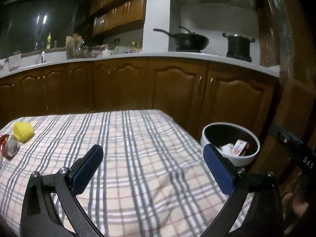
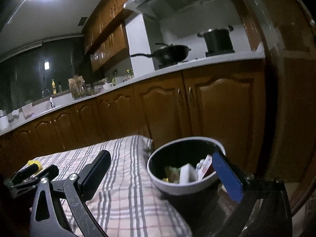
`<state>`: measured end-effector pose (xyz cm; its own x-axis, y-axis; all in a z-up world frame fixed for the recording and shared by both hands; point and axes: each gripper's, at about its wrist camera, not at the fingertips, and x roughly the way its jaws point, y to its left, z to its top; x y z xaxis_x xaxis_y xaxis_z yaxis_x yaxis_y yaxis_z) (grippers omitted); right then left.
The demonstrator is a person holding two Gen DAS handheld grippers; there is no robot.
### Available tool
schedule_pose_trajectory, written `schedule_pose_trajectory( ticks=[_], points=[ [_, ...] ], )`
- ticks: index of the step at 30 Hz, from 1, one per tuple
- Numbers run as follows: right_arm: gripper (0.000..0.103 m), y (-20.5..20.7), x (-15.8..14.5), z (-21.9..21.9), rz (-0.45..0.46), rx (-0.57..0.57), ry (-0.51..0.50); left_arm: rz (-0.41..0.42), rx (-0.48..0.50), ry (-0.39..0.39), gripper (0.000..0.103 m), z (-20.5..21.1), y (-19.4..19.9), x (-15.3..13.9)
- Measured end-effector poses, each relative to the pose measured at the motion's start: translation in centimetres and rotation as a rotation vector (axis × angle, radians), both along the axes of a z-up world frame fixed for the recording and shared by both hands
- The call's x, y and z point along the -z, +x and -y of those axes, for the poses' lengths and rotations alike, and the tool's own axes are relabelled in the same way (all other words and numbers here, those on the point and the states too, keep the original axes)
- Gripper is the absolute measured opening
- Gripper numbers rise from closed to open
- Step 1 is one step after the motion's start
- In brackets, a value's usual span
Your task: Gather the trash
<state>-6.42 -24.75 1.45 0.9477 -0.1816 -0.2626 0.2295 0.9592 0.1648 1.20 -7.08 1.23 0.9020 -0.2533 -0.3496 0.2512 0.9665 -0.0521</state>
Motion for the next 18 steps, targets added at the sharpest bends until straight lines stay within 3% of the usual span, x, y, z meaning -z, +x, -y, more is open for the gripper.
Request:
schedule_pose_trajectory(
  ticks=[7,18],
  points=[
    [0.103,0.1,1.5,-1.2,-0.018,-0.013,-0.032,-0.018,-0.02,0.006,0.103,-0.7,-0.1,1.1],
    [0.103,-0.4,1.4,-1.9,0.005,-0.016,-0.059,0.024,-0.074,0.038,0.103,-1.2,-0.9,0.9]
  ],
)
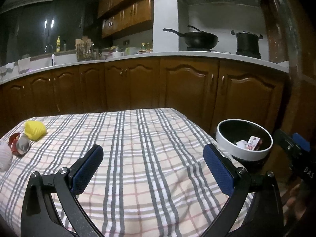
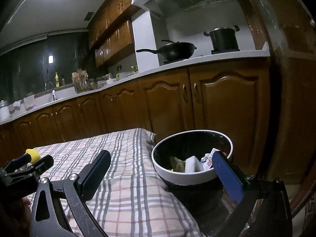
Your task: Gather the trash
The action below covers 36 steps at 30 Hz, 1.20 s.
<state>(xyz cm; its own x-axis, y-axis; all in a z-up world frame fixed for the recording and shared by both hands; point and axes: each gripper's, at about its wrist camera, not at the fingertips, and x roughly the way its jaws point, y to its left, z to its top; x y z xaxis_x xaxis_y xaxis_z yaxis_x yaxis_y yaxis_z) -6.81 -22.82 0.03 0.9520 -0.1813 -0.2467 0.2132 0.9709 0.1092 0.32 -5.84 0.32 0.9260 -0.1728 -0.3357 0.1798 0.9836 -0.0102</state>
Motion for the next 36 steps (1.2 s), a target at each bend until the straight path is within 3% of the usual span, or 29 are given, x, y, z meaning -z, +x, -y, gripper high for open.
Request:
schedule_pose_trajectory(
  ticks=[36],
  points=[
    [0.103,-0.05,-0.01,-0.71,-0.004,-0.023,0.005,0.007,-0.018,0.001,0.103,-0.24,-0.3,0.24]
  ],
)
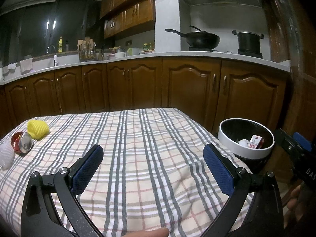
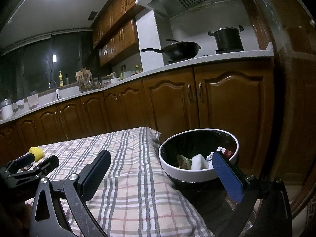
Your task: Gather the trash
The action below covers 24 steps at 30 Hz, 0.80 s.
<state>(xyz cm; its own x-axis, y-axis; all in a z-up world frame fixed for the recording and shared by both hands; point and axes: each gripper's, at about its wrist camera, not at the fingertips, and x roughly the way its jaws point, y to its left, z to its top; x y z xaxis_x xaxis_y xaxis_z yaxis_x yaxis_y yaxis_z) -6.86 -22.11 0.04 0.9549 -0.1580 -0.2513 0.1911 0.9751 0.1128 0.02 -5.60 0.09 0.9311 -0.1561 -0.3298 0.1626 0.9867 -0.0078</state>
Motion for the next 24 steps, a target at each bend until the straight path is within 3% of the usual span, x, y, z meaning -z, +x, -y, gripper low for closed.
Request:
schedule_pose_trajectory(
  ticks=[24],
  points=[
    [0.103,-0.02,-0.08,-0.32,-0.002,-0.011,0.016,0.005,0.011,0.006,0.103,-0.26,0.01,-0.06]
  ],
)
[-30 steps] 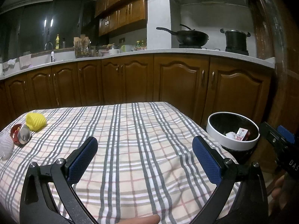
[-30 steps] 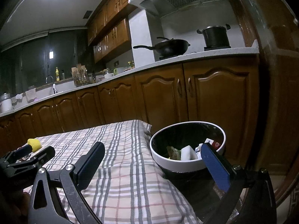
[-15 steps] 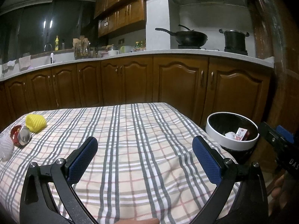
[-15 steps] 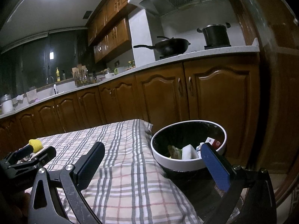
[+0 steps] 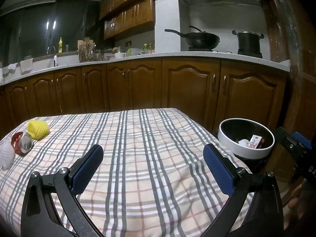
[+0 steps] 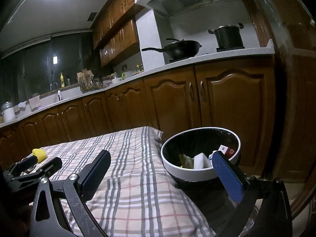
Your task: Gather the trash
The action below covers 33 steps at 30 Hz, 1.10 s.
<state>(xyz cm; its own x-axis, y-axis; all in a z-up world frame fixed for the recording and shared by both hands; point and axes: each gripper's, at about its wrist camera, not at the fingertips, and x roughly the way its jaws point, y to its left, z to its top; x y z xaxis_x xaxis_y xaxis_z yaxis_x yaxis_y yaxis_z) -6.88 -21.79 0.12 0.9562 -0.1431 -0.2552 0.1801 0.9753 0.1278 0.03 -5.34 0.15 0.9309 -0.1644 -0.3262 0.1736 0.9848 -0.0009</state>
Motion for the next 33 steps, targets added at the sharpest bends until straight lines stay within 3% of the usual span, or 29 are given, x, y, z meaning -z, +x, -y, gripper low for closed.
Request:
schedule_pose_trajectory(
  ticks=[33],
  points=[
    [0.103,0.46,-0.2,-0.45,-0.005,-0.028,0.0,-0.011,0.011,0.003,0.103,-0.26,0.49,0.34]
  ],
)
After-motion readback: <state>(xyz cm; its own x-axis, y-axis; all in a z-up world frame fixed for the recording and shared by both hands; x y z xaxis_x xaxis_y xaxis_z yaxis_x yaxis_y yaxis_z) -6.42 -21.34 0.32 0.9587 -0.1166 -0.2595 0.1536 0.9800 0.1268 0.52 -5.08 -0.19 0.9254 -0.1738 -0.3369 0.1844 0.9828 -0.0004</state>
